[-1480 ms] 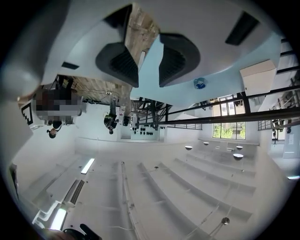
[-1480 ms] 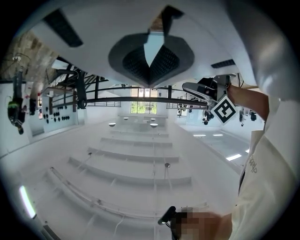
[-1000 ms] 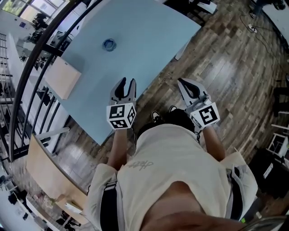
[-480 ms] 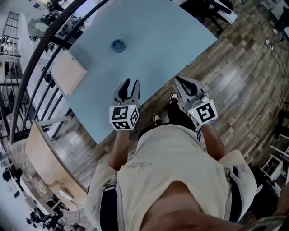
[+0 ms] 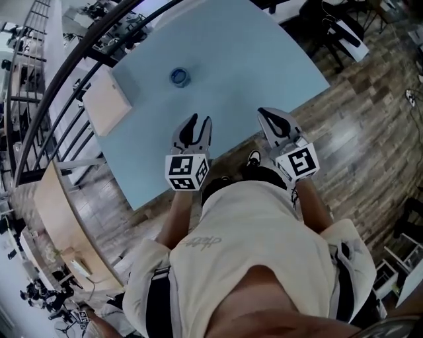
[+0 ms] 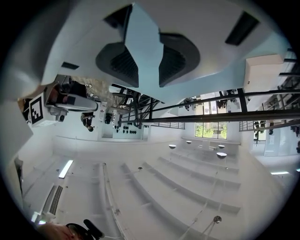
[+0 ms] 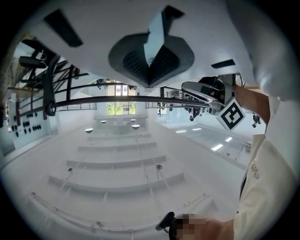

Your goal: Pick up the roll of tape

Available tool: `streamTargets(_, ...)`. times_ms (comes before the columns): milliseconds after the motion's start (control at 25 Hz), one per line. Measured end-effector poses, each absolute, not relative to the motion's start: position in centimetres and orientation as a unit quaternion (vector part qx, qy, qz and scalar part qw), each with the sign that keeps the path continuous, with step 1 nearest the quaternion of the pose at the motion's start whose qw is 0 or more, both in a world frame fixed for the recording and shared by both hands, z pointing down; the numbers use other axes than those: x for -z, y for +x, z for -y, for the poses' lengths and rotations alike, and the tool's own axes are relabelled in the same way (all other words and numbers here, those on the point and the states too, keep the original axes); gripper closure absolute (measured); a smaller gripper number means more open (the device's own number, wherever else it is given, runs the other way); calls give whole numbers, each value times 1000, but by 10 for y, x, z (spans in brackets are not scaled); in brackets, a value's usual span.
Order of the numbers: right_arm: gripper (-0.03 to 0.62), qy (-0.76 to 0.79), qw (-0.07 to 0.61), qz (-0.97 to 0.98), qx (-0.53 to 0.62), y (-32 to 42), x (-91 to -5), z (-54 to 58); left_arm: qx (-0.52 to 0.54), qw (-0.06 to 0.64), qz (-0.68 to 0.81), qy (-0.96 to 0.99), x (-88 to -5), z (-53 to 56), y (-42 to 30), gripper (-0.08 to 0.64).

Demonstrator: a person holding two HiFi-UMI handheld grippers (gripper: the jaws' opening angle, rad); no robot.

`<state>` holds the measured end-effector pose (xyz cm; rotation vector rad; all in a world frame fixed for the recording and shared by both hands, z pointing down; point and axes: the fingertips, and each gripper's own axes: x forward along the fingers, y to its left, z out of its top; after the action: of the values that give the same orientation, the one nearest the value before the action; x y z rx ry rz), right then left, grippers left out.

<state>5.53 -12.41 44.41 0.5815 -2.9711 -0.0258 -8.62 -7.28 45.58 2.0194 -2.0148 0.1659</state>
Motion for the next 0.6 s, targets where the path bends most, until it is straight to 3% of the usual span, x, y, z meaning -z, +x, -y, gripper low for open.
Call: streamTargets(600,584,130,69,989,-2,19,-459,156,-71,154,756,632,-466,66,-124,413)
